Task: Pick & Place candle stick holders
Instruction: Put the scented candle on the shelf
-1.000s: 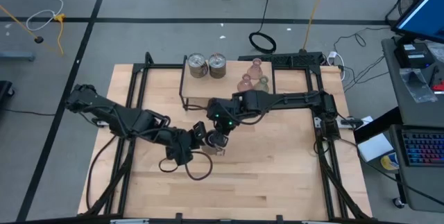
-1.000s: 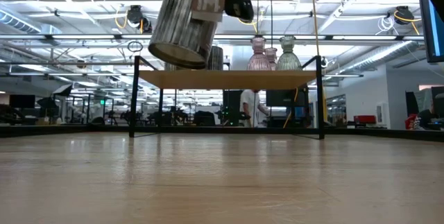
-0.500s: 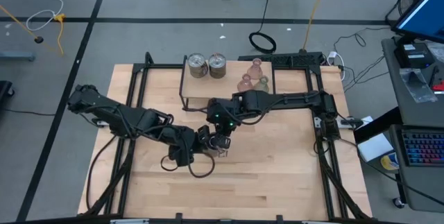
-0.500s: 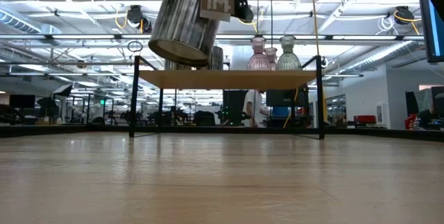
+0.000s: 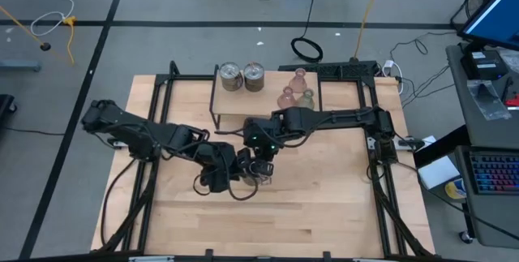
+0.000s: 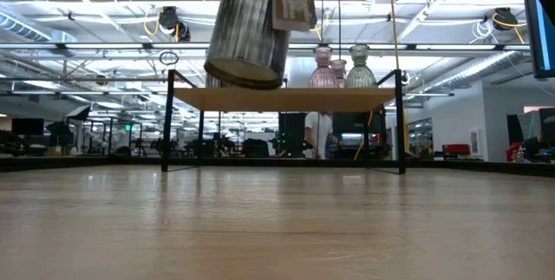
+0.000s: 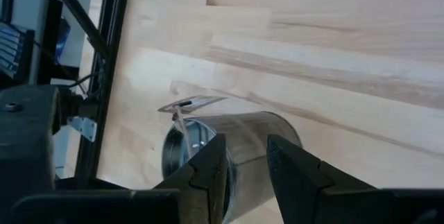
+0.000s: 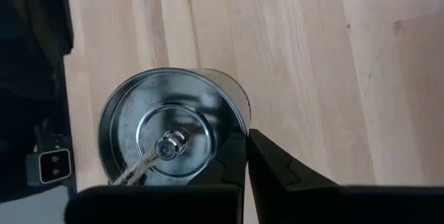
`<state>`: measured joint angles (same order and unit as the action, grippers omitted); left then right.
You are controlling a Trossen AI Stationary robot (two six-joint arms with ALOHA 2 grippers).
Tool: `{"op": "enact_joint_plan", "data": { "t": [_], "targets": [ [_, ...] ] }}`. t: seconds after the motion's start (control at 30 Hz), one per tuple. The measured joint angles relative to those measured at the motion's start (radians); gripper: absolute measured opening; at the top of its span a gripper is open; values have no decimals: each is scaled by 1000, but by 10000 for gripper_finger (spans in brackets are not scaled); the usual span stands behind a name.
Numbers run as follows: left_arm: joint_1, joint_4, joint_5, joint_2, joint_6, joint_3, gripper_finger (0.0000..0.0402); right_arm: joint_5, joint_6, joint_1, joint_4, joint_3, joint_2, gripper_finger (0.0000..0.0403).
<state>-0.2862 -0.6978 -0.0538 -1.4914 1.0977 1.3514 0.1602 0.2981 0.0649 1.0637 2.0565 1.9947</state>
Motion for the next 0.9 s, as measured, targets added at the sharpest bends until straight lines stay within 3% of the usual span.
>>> {"op": "enact_joint_plan", "data": {
  "t": [0.7,0.9],
  "targets": [
    [-29,66,-19,-19,26,0,108,104,-99,21,-33,-30,-3,0],
    [-55,60,53,-5,-12,0,108,132,-126,22,-63,-30,-3,0]
  ]
}}
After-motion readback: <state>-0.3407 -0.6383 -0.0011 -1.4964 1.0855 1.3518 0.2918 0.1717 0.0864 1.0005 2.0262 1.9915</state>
